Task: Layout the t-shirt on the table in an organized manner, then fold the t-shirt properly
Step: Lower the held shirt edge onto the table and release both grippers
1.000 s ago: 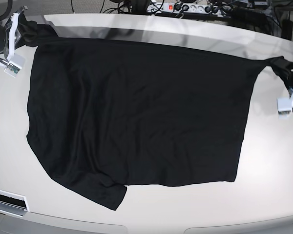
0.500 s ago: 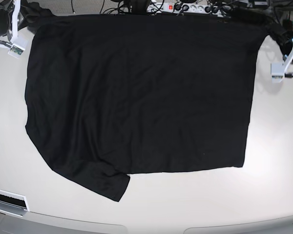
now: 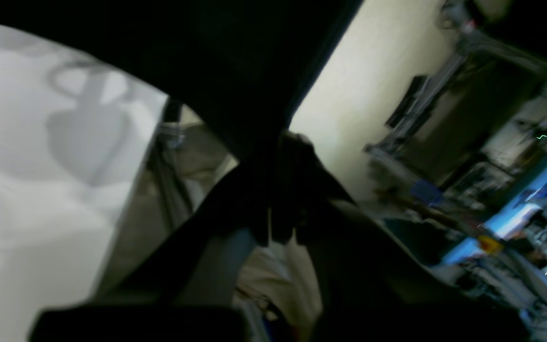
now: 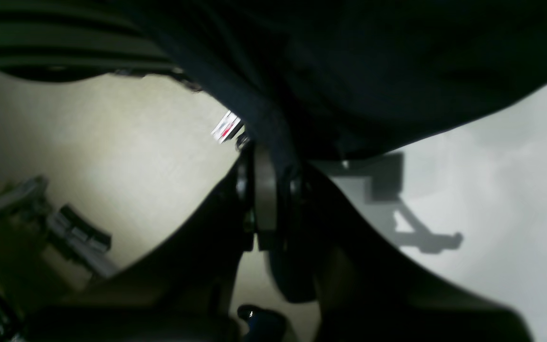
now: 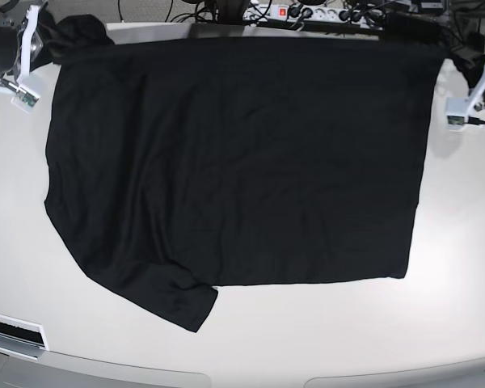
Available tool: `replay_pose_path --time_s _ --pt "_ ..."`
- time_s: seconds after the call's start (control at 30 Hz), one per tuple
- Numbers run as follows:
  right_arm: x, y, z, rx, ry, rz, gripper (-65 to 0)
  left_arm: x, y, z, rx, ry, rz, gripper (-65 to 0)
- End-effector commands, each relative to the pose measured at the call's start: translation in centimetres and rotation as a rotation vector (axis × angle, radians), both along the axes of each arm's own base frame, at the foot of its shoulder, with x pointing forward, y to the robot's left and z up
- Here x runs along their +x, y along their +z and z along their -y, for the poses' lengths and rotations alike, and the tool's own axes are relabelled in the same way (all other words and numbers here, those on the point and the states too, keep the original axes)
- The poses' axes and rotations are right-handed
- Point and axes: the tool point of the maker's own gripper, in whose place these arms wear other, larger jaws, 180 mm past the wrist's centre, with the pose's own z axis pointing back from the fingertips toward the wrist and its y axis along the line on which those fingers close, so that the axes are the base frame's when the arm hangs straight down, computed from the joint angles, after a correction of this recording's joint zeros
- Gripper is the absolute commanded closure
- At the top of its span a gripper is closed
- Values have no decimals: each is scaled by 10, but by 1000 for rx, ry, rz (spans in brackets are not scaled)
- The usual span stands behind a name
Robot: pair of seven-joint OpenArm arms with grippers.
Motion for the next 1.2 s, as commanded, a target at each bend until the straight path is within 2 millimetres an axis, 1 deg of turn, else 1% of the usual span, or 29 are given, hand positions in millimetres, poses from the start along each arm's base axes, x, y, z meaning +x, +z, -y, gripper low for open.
replay_pose_path --time_s 0.0,0.27,0.4,0.47,0.53,0.63,0.73,0.8,0.9,1.03,1.17 --pt "11 7 2 -8 11 44 0 8 5 -10 37 -11 32 0" --pt "40 19 -4 27 -1 149 0 30 -13 4 23 -78 145 0" --pt "53 18 -6 6 19 199 0 41 -21 11 14 -112 202 0" --pt "56 15 -12 5 45 207 0 48 -26 7 49 -154 243 0" --pt "61 10 -16 -21 61 212 0 57 -28 -2 109 -168 289 0" --pt "72 2 -14 -101 80 244 0 70 -28 -13 172 -173 354 0" --pt "82 -1 -14 -149 92 284 0 81 -28 -15 191 -171 412 0" --pt "87 0 -18 -146 105 301 0 84 -28 -15 191 -182 430 0" --pt "89 2 -21 -134 130 312 0 89 -27 -19 209 -204 452 0" --pt "92 4 -22 -129 128 325 0 100 -24 -23 232 -228 496 0" --pt "98 6 -23 -123 116 356 0 125 -11 -21 240 -177 586 0"
